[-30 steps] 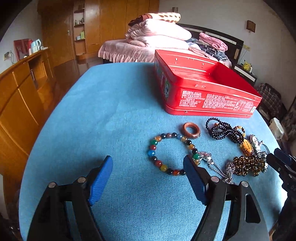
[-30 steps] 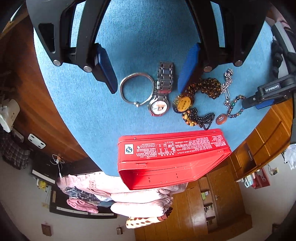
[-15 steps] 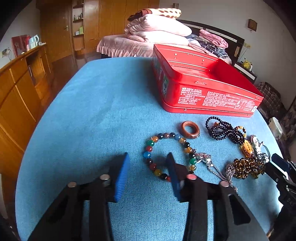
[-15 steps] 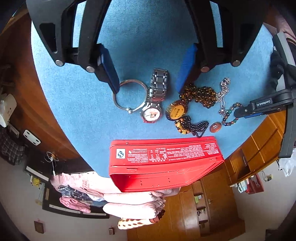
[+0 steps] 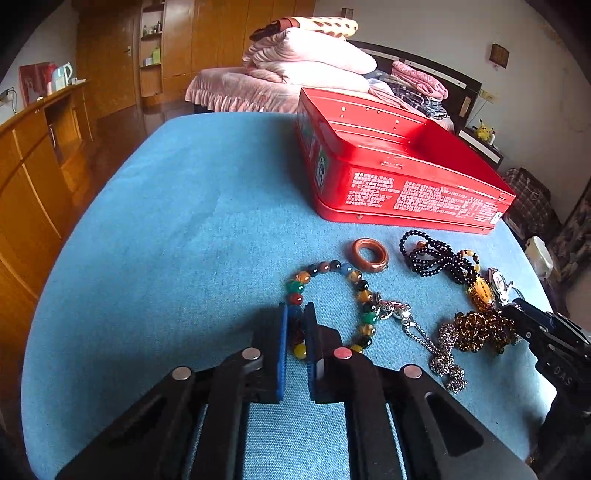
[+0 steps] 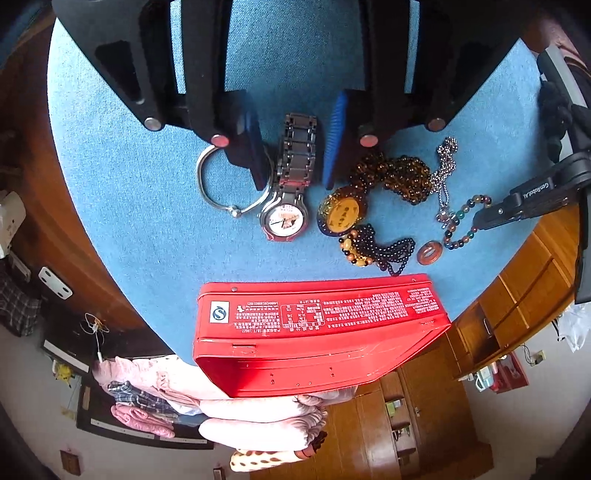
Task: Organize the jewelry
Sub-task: 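Close the left tool on the multicolored bracelet while the right tool closes on the wristwatch band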
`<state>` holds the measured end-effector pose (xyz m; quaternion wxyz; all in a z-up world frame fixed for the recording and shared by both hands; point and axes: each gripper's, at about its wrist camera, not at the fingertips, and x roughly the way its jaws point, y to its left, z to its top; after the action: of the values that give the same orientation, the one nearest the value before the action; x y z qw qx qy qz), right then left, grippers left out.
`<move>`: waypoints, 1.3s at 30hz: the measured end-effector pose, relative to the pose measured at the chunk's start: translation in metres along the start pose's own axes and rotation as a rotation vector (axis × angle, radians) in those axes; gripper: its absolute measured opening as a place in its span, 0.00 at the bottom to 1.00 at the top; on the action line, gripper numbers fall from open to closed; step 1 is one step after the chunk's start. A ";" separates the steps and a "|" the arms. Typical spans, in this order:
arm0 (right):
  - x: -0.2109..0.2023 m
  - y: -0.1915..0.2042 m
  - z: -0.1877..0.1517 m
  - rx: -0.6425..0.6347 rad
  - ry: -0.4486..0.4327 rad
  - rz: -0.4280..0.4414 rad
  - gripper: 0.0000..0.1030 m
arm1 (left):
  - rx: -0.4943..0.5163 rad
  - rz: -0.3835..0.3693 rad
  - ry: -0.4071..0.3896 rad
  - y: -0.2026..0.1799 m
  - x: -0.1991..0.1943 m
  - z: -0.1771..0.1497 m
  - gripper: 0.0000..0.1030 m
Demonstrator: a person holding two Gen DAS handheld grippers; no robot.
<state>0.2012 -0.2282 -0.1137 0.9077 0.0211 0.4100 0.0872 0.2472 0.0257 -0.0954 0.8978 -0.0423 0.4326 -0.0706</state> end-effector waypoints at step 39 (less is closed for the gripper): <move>-0.014 0.017 -0.001 -0.078 -0.005 -0.029 0.19 | 0.038 -0.003 -0.023 -0.007 -0.017 -0.015 0.37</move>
<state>0.1891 -0.2144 -0.1024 0.9101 -0.0203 0.4041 0.0898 0.2248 0.0217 -0.0906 0.9033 -0.0265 0.4207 -0.0796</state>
